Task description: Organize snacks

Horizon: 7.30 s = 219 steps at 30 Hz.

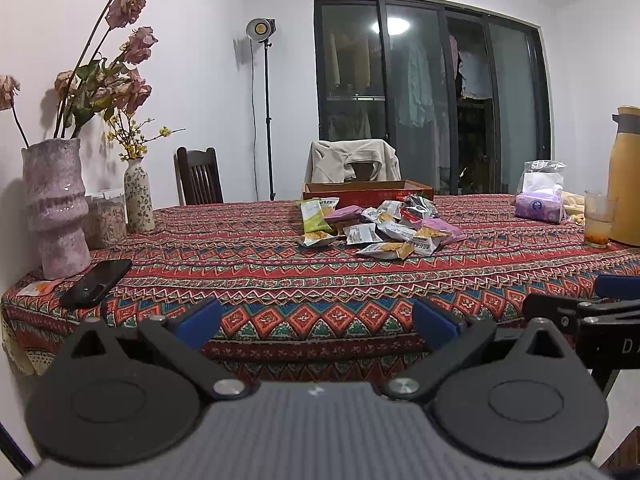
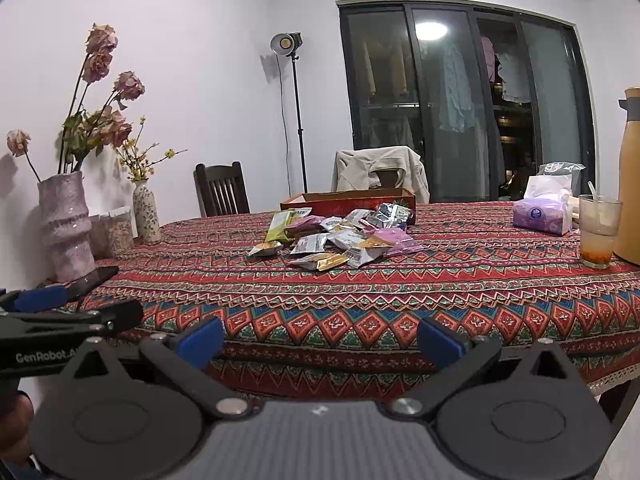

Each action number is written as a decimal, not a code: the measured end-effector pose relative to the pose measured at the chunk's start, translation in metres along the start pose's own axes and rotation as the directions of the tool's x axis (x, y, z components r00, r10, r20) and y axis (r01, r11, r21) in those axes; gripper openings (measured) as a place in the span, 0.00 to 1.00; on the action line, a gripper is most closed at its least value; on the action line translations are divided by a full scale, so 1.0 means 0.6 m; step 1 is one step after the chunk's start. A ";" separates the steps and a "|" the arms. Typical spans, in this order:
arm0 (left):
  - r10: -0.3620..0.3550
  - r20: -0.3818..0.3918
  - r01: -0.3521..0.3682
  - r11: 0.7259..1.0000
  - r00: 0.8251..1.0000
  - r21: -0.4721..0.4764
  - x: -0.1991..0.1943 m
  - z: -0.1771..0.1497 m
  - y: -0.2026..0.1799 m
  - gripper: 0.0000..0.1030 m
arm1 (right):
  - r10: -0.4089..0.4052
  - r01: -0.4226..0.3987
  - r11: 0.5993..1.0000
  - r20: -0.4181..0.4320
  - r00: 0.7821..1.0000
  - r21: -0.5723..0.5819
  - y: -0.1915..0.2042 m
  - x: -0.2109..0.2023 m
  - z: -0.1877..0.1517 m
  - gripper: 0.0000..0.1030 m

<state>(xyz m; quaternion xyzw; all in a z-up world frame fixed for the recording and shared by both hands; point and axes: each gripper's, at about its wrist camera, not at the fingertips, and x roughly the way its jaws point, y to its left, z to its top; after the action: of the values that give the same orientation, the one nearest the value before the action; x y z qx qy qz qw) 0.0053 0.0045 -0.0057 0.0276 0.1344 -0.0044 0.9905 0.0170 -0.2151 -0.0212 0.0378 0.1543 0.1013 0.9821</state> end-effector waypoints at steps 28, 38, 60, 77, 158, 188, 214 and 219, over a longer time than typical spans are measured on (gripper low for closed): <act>0.003 0.005 -0.004 1.000 1.000 0.003 0.000 0.002 -0.002 1.00 | -0.006 0.006 1.000 -0.004 1.000 -0.005 0.003 0.001 -0.004 1.00; 0.002 0.001 -0.002 1.000 1.000 0.001 0.001 0.000 -0.001 1.00 | -0.006 0.006 1.000 0.002 1.000 -0.016 0.007 -0.002 -0.001 1.00; 0.060 0.017 -0.060 0.998 0.998 0.001 0.028 0.006 0.010 1.00 | -0.014 0.014 1.000 0.028 1.000 -0.020 0.006 0.012 0.003 1.00; -0.040 -0.079 0.042 0.999 0.996 0.032 0.254 0.071 0.021 1.00 | -0.083 0.081 0.996 -0.066 0.994 -0.034 -0.049 0.222 0.082 1.00; -0.244 -0.223 0.228 0.969 0.944 -0.092 0.784 0.462 0.028 0.39 | 0.211 -0.227 0.963 -0.115 0.971 -0.145 -0.199 0.570 0.473 0.41; -0.074 -0.304 0.060 0.997 0.950 -0.054 1.205 0.437 0.007 0.80 | -0.133 0.061 0.983 -0.434 0.891 -0.175 -0.298 1.212 0.450 0.78; -0.080 0.018 0.078 0.993 0.997 0.085 0.319 0.295 0.068 1.00 | 0.017 -0.025 0.996 -0.090 0.996 -0.088 -0.219 0.390 0.375 1.00; -0.085 -0.035 0.085 0.996 0.996 0.013 0.261 0.208 0.085 1.00 | -0.017 0.007 0.995 -0.105 0.994 -0.096 -0.165 0.287 0.245 1.00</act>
<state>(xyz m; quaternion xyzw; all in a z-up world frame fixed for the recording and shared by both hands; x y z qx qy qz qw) 0.1901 0.0481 0.0754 0.0293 0.1525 -0.0470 0.9867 0.2416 -0.2820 0.0573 -0.0155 0.2011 0.1047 0.9738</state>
